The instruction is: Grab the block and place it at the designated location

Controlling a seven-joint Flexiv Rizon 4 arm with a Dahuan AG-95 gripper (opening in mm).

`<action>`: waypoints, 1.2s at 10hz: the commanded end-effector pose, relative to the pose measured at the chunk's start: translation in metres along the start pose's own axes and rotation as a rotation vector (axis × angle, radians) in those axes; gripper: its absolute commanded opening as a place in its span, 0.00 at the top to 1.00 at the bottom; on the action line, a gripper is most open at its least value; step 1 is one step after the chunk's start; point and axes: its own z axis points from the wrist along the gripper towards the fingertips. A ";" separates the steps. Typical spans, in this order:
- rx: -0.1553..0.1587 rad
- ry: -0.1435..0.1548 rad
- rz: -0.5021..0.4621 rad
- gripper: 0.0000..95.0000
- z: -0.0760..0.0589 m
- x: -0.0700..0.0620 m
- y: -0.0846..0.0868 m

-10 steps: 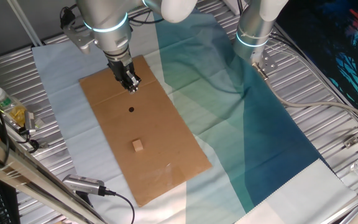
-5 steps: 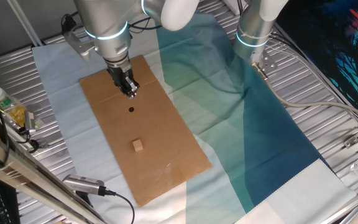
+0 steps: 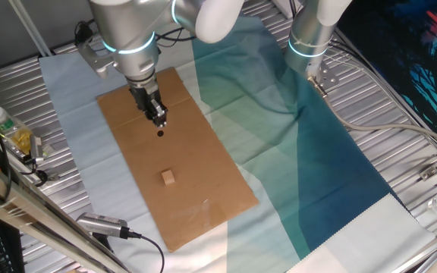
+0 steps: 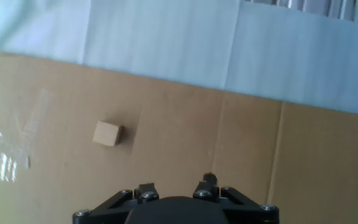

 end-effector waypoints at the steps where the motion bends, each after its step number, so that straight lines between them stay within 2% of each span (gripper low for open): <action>1: -0.003 -0.001 0.010 0.60 0.003 -0.006 0.004; 5: -0.028 -0.010 0.042 0.60 0.012 -0.020 0.011; 8: -0.024 0.001 0.045 0.60 0.010 -0.024 0.016; 12: -0.011 0.003 0.047 0.60 0.015 -0.024 0.015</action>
